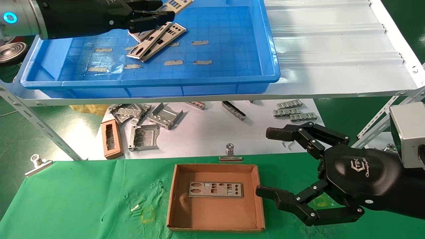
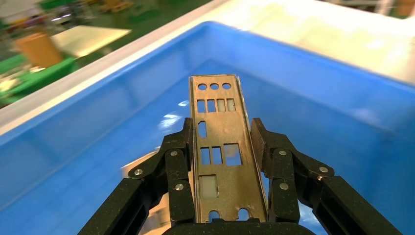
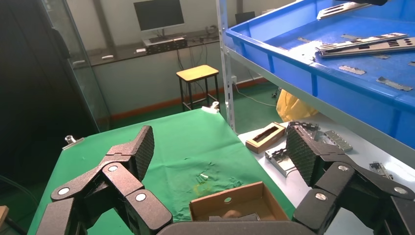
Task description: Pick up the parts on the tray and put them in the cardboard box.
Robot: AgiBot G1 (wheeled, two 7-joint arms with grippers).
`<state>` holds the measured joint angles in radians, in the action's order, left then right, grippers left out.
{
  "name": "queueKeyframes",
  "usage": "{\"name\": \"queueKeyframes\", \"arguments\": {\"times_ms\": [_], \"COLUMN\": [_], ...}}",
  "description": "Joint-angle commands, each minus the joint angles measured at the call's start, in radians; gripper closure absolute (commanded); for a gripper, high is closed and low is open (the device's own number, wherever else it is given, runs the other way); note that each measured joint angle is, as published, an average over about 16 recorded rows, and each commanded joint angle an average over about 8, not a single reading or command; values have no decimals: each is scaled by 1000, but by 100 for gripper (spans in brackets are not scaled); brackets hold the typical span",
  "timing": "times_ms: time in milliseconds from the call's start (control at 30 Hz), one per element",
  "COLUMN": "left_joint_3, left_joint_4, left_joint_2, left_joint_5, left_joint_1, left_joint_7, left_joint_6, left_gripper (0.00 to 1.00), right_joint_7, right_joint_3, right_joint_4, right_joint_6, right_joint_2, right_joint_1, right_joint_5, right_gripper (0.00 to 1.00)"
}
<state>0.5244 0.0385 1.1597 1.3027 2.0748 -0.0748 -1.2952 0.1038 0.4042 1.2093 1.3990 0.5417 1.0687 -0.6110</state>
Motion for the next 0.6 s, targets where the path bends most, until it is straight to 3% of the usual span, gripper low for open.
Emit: {"name": "queueKeyframes", "arguments": {"times_ms": [33,333,600], "left_joint_3": [-2,15,154], "left_joint_4": [4,101,487], "left_joint_2": [-7,-45,-126], "left_joint_5": [-3,-17,-153], "left_joint_1": [4,-48,-255], "left_joint_7": [-3,-63,-42], "left_joint_6": [-41,-304,-316], "left_gripper": [100,100,100], "right_joint_7": [0,0,0], "right_joint_3": [0,0,0], "right_joint_4": [0,0,0], "right_joint_6": [0,0,0], "right_joint_2": [0,0,0], "right_joint_1": [0,0,0], "right_joint_5": [0,0,0], "right_gripper": [0,0,0]}}
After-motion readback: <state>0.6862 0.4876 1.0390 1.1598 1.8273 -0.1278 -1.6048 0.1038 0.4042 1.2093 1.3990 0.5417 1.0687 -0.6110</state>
